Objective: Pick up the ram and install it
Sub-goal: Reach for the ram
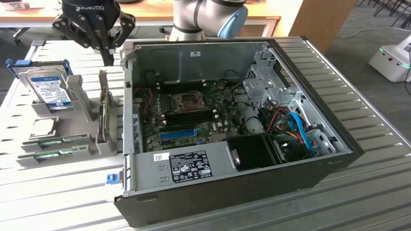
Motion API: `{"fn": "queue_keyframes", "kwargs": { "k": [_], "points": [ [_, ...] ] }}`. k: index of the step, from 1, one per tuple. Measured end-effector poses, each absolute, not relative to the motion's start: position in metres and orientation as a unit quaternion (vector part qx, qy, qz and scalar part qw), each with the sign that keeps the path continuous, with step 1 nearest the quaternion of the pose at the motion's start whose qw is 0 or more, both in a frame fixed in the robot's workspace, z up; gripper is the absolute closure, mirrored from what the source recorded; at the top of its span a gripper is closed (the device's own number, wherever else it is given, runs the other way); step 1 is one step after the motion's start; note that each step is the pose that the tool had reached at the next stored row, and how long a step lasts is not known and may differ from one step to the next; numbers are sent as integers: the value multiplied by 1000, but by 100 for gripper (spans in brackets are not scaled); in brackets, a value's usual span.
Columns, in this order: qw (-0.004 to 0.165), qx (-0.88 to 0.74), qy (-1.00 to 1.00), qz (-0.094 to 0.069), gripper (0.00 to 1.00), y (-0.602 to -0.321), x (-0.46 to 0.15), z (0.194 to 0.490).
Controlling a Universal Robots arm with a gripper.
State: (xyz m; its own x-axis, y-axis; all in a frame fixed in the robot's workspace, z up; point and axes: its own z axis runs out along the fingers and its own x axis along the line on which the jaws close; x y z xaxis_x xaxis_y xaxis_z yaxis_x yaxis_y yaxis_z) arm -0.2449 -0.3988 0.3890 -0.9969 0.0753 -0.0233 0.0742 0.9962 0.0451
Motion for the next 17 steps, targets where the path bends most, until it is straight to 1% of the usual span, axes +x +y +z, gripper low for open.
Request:
{"fn": "queue_keyframes", "kwargs": {
  "k": [17],
  "points": [
    [13,37,999,22,89,-399,-273,388]
  ]
}}
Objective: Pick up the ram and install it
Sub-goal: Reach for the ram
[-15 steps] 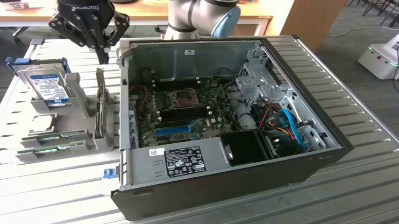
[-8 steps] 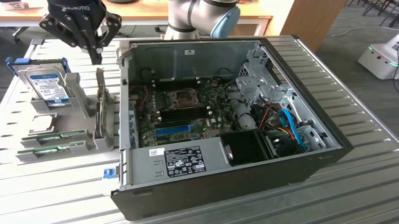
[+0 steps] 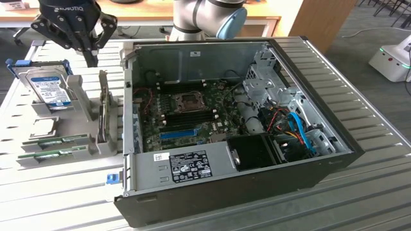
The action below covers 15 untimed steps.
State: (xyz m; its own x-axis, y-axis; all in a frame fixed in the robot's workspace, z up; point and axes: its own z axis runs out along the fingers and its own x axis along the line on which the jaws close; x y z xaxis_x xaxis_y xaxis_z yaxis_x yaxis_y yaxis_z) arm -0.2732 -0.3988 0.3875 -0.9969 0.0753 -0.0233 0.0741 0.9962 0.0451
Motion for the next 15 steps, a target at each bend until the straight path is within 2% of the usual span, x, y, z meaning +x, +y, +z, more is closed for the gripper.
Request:
{"fn": "queue_keyframes", "kwargs": {
  "k": [15],
  "points": [
    [13,37,999,22,89,-399,-302,386]
  ]
}}
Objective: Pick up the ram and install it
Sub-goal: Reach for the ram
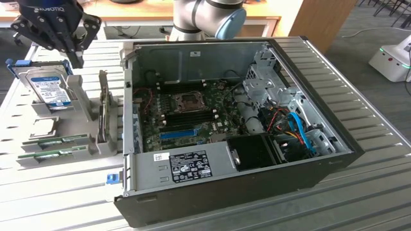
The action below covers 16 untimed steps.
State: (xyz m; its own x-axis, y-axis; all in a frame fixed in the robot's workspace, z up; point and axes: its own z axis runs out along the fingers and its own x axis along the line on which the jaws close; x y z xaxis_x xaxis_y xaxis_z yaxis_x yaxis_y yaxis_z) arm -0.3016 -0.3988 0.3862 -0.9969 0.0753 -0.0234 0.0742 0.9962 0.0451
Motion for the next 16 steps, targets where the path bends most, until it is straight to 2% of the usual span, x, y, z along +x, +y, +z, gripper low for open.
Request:
{"fn": "queue_keyframes", "kwargs": {
  "k": [16],
  "points": [
    [12,37,999,22,89,-399,-334,385]
  ]
}}
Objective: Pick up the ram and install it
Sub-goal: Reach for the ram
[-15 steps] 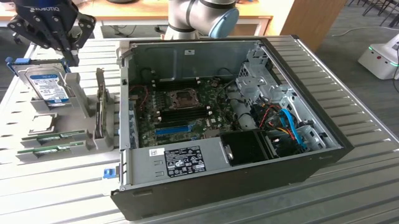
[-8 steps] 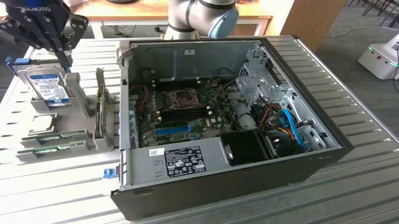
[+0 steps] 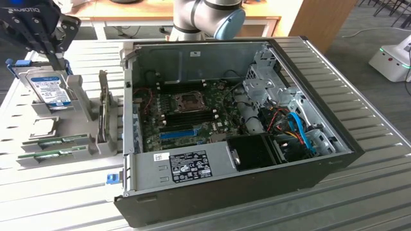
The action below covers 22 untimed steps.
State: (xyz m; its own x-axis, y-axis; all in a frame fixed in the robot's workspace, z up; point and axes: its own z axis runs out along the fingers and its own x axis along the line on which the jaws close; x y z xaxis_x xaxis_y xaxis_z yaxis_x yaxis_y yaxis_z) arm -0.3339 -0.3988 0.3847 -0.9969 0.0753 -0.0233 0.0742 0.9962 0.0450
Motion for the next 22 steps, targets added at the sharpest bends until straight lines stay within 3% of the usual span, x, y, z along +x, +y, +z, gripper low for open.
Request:
{"fn": "queue_keyframes", "kwargs": {
  "k": [22],
  "points": [
    [12,37,999,22,89,-399,-378,382]
  ]
}}
